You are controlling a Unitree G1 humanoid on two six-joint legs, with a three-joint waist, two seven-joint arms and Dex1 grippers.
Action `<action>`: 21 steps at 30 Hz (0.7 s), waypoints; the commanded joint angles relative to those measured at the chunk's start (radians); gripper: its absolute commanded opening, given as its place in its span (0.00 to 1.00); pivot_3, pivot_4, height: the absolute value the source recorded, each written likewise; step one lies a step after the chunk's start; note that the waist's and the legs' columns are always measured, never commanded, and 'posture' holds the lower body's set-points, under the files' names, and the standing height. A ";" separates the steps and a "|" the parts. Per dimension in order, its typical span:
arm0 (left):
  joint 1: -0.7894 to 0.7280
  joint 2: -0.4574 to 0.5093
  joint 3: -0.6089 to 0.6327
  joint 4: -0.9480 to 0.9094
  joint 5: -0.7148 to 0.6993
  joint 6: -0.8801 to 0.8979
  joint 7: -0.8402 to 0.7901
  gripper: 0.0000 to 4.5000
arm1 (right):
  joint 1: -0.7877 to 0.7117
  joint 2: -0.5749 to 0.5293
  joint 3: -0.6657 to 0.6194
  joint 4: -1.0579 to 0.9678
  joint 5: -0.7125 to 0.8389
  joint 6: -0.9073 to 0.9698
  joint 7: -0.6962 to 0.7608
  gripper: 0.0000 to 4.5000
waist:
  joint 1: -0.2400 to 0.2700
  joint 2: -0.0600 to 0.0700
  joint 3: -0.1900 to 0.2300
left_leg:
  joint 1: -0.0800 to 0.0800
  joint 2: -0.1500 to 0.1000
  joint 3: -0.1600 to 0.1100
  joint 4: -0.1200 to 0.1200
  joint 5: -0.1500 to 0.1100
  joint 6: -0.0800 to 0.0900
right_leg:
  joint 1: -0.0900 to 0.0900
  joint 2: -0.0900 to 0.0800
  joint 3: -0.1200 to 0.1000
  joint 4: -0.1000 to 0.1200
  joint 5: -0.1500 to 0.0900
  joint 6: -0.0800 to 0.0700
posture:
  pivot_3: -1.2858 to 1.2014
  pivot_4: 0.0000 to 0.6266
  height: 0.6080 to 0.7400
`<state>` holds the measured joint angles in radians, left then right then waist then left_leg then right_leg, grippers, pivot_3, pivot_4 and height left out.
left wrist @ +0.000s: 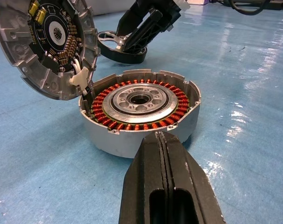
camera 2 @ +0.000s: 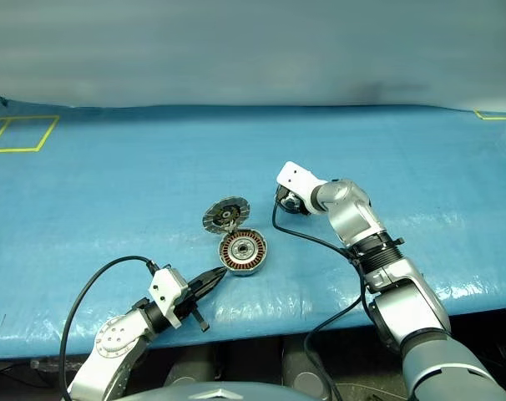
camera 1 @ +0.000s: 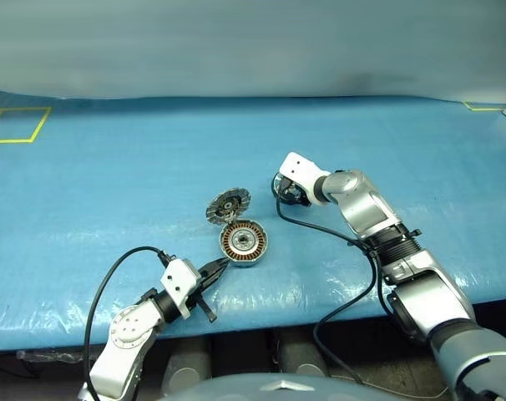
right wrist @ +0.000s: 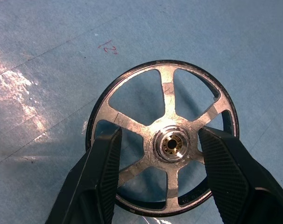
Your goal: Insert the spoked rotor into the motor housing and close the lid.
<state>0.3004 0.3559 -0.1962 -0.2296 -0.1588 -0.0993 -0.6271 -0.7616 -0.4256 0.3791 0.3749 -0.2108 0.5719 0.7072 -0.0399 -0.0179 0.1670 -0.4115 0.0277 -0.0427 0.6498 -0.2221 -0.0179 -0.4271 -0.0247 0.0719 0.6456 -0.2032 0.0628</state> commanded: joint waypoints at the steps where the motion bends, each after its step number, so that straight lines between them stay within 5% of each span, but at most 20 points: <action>1: 0.002 -0.004 0.003 -0.002 0.002 -0.030 0.005 0.00 | -0.012 0.009 -0.026 0.015 0.005 -0.013 -0.013 0.47 | -0.001 0.000 0.000 | 0.000 0.000 0.000 0.000 0.000 0.000 | 0.000 0.000 0.000 0.000 0.000 0.000 | 0.52 0.24 1.00; 3: 0.002 -0.003 0.004 0.000 0.004 -0.033 0.006 0.00 | -0.011 0.013 -0.030 0.015 0.008 -0.015 -0.015 0.40 | -0.002 0.000 0.000 | 0.001 0.000 0.000 0.000 0.000 0.000 | 0.000 0.000 0.000 0.000 0.000 0.000 | 0.52 0.24 1.00; 9: 0.001 -0.002 0.005 0.012 0.009 -0.048 0.015 0.00 | 0.006 0.001 -0.046 -0.041 0.017 -0.009 -0.005 0.40 | -0.004 0.000 0.000 | 0.000 0.000 0.000 0.000 0.000 0.000 | 0.000 0.000 0.000 0.000 0.000 0.000 | 0.52 0.24 1.00; 21: -0.016 -0.025 0.023 0.074 0.037 -0.128 0.066 0.00 | 0.177 -0.097 -0.084 -0.537 0.060 0.127 0.045 0.40 | 0.001 0.001 0.000 | 0.000 0.000 0.000 -0.001 0.000 0.000 | -0.001 0.000 0.000 0.000 0.000 0.000 | 0.52 0.24 1.00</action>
<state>0.2931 0.3389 -0.1843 -0.1560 -0.1308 -0.1892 -0.5757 -0.5901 -0.5049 0.3254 -0.0686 -0.1621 0.6792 0.7441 -0.0393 -0.0166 0.1673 -0.4117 0.0277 -0.0428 0.6491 -0.2221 -0.0180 -0.4276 -0.0247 0.0719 0.6455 -0.2032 0.0629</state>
